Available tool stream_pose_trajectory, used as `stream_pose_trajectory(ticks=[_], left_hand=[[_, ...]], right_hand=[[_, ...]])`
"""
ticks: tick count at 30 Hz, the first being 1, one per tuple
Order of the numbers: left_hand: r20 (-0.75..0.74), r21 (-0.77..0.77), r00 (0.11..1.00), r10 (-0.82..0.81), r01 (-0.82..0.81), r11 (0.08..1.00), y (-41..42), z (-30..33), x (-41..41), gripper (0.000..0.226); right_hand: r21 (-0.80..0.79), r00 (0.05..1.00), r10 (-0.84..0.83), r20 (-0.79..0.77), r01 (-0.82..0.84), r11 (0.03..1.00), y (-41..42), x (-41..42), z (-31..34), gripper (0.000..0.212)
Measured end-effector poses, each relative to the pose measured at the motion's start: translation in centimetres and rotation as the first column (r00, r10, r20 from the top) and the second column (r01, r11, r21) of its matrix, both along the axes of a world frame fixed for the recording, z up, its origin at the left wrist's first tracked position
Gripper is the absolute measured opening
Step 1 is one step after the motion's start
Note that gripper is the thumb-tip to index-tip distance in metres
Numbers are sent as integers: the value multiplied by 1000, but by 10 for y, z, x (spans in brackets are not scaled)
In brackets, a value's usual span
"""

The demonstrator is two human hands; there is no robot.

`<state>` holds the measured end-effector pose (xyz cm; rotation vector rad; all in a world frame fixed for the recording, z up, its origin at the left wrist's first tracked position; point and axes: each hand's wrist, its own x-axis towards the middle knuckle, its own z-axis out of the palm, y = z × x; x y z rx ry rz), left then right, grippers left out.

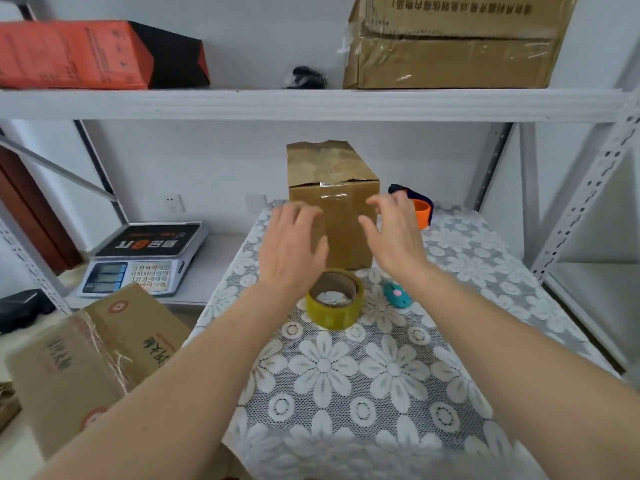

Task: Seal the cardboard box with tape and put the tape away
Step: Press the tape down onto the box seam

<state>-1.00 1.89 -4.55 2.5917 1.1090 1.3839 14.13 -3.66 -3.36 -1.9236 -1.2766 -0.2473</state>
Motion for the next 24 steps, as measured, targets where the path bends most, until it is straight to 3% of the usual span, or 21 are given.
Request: stream_pose_trajectory(ticks=[2,4,7,11,14,24], left_hand=[[-31,19,999,17,-17,1000,10,14,3,56],[-146,-85,989,27,-40,996,18,24,6,72],[-252,-177,967,42,-89,980,28,26,7,76],[-154,-186,987,47,-75,980,31,22,7,73],[-96,-200,995,25,-43,979,32,22,10,73],[152,-168,988,37,-11,986,39,7,24,69]], right_hand=[[54,993,17,115,-23,998,7,-4,15,35],[57,981,60,184,-72,996,17,-6,29,36],[-2,988,114,102,-114,993,33,-5,43,35],[-106,993,81,-82,-90,990,50,0,45,38],[-61,951,72,-301,-94,994,58,-4,39,45],[110,953,69,-296,-38,993,64,-4,20,52]])
